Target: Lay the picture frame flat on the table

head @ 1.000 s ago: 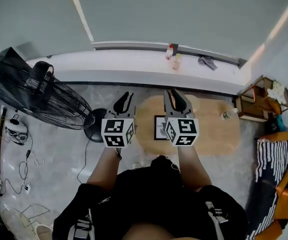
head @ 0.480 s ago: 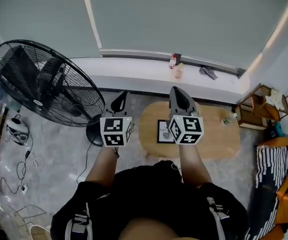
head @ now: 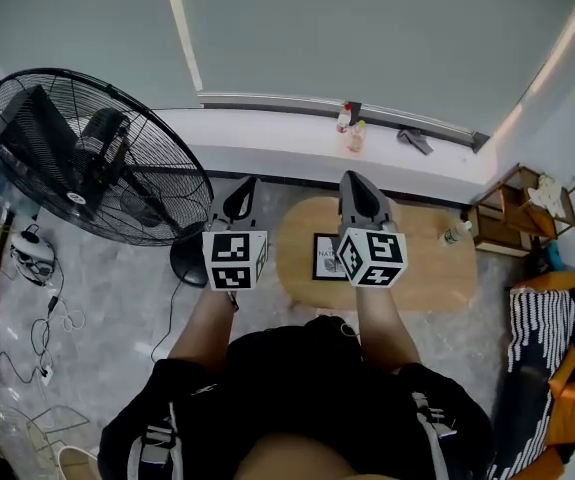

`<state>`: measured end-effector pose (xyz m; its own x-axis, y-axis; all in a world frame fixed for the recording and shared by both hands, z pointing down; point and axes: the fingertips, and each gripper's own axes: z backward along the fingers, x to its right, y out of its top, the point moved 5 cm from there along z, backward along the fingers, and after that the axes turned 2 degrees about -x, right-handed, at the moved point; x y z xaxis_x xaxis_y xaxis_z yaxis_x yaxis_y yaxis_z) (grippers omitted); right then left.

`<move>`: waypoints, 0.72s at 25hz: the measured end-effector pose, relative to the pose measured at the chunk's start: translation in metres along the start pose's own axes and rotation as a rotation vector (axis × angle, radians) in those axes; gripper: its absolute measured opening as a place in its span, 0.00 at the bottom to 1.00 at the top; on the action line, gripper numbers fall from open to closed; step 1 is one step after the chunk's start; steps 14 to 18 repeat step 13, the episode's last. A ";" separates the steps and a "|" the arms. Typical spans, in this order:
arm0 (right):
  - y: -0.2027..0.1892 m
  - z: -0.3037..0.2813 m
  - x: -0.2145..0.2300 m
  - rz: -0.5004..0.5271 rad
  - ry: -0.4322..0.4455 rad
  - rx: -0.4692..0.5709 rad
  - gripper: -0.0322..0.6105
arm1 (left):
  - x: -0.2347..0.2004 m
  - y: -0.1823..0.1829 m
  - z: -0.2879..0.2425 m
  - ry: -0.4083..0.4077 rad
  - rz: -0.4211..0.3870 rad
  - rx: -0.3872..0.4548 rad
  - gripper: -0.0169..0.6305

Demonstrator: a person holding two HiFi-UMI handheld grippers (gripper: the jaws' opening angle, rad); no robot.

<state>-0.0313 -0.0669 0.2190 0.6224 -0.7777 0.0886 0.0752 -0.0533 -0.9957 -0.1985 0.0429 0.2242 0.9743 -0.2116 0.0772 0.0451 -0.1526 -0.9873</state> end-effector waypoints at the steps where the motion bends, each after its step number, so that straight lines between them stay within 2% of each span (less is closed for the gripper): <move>1: -0.001 0.000 0.000 0.000 -0.001 0.000 0.07 | 0.000 0.000 0.000 0.000 0.000 0.001 0.06; 18: -0.006 0.004 0.009 0.002 -0.015 0.000 0.07 | 0.010 -0.003 -0.009 -0.018 -0.004 0.007 0.06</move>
